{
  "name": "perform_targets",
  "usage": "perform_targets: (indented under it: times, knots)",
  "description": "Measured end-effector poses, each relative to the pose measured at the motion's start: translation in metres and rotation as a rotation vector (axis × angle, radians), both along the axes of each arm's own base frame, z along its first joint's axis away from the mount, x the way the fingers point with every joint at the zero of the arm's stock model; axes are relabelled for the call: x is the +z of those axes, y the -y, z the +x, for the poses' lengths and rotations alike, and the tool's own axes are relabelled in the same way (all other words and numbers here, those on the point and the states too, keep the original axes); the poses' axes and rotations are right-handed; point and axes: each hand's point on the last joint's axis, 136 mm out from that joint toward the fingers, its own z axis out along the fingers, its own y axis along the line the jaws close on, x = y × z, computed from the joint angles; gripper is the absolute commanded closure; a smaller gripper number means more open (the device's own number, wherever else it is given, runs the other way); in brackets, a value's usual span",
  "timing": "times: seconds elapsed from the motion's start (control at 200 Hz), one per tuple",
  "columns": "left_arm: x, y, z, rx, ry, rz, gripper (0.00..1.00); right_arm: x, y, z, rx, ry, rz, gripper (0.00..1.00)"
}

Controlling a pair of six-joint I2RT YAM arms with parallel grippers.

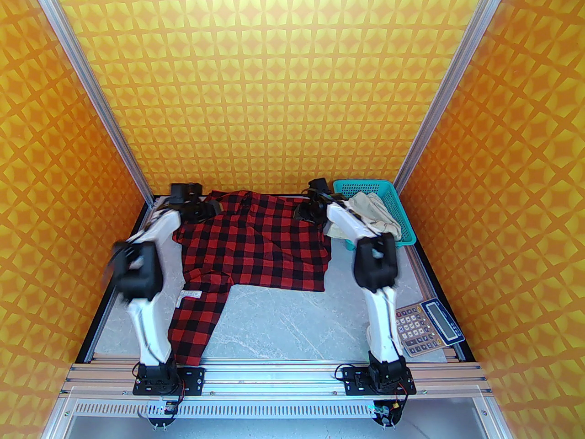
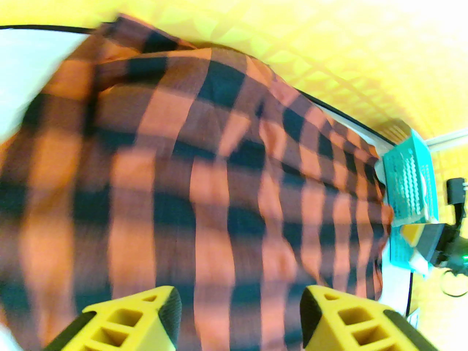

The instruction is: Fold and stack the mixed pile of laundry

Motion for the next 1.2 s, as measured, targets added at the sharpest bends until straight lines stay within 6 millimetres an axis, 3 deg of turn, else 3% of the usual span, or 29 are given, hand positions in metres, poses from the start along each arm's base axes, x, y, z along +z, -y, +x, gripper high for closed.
perform_targets:
  times: [0.08,0.14,0.21,0.33,0.415,0.6,0.685,0.815,0.915,0.97,1.085,1.2]
  knots:
    - [0.002,-0.031,-0.041,0.083,-0.008,0.018,0.32,0.025,-0.003,-0.043,0.010,0.038,0.061,0.51]
    - [-0.015,-0.053,-0.067,0.145,-0.057,0.023,0.30,0.023,-0.003,-0.074,0.026,0.027,0.086,0.51]
    - [-0.049,-0.070,-0.095,0.203,-0.152,0.017,0.30,0.003,0.000,-0.107,0.039,-0.029,0.090,0.51]
    - [-0.101,-0.070,-0.137,0.230,-0.312,-0.021,0.29,-0.042,-0.010,-0.152,0.095,-0.149,0.073,0.49]
    - [-0.120,-0.061,-0.157,0.223,-0.376,-0.066,0.29,-0.052,-0.042,-0.179,0.198,-0.172,0.058,0.48]
    - [-0.132,-0.046,-0.168,0.207,-0.400,-0.158,0.30,-0.035,-0.135,-0.220,0.458,-0.100,0.078,0.48]
    - [-0.135,-0.043,-0.170,0.205,-0.402,-0.179,0.31,-0.037,-0.152,-0.225,0.489,-0.093,0.085,0.48]
    - [-0.140,-0.039,-0.177,0.206,-0.422,-0.198,0.33,-0.040,-0.141,-0.220,0.450,-0.091,0.055,0.48]
    - [-0.142,-0.036,-0.189,0.205,-0.434,-0.205,0.39,-0.040,-0.121,-0.219,0.403,-0.087,0.024,0.48]
    - [-0.142,-0.034,-0.195,0.205,-0.434,-0.208,0.48,-0.041,-0.108,-0.221,0.374,-0.092,0.019,0.48]
    - [-0.142,-0.030,-0.200,0.205,-0.430,-0.230,0.75,-0.051,-0.072,-0.225,0.274,-0.133,0.023,0.49]
    - [-0.138,-0.028,-0.197,0.200,-0.404,-0.252,0.90,-0.072,-0.030,-0.222,0.118,-0.212,0.036,0.50]
